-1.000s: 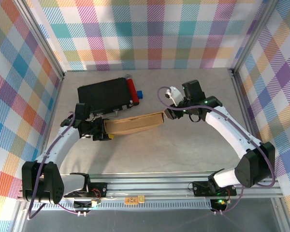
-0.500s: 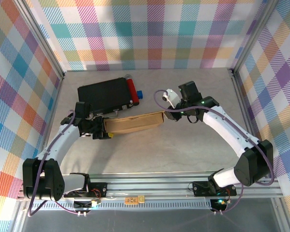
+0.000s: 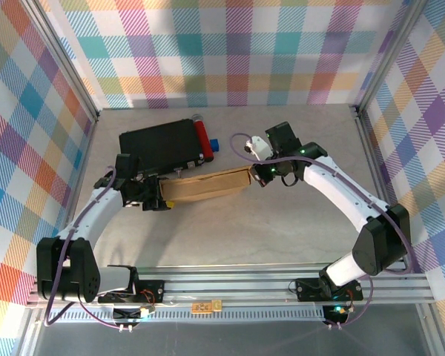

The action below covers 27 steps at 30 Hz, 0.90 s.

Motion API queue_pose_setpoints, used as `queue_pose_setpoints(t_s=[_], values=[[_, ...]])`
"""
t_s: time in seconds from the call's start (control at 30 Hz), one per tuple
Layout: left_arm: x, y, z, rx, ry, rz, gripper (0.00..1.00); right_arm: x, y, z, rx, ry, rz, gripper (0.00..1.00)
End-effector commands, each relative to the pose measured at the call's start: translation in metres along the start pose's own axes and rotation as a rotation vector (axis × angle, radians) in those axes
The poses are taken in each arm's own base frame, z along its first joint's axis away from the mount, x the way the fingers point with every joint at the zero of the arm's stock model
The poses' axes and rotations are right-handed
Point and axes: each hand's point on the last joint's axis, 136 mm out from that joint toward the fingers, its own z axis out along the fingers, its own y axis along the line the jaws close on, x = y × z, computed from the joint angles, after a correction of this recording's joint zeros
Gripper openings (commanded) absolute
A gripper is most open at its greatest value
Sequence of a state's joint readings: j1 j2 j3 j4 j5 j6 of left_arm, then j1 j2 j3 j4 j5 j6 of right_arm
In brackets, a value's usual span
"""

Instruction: Fold the paper box

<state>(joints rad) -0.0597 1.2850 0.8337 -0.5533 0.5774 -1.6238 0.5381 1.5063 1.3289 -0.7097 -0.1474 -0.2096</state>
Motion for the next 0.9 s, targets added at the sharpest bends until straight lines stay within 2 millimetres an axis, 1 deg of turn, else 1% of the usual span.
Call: queue_pose_setpoints(t_s=[0.0,0.1,0.13,0.27,0.37,0.47,0.53,0.7,0.87], values=[[-0.029,0.01,0.009,-0.027,-0.104,-0.076,0.53,-0.001,0.01,0.0,-0.026,0.04,0.08,0.0],[-0.029,0.006,0.014,-0.013,-0.082,-0.082,0.55,0.001,0.007,0.004,-0.015,0.065,0.103,0.0],[-0.029,0.004,0.016,-0.009,-0.078,-0.082,0.56,-0.002,0.006,0.005,-0.012,0.067,0.139,0.0],[-0.026,-0.001,0.02,-0.005,-0.044,-0.088,0.59,-0.014,0.004,0.005,-0.011,0.082,0.185,0.0],[-0.026,-0.001,0.018,-0.013,-0.037,-0.092,0.67,-0.019,0.001,0.006,0.0,0.1,0.212,0.0],[-0.031,-0.005,0.016,0.012,-0.037,-0.108,0.74,-0.017,-0.001,0.012,0.001,0.141,0.229,0.0],[-0.033,-0.01,0.016,0.031,-0.029,-0.116,0.77,-0.016,-0.002,0.018,0.0,0.164,0.237,0.0],[-0.038,-0.026,0.017,0.059,-0.021,-0.105,0.79,-0.022,-0.007,0.027,0.012,0.174,0.245,0.0],[-0.043,-0.033,0.02,0.06,-0.019,-0.089,0.79,-0.028,-0.011,0.033,0.029,0.176,0.259,0.0]])
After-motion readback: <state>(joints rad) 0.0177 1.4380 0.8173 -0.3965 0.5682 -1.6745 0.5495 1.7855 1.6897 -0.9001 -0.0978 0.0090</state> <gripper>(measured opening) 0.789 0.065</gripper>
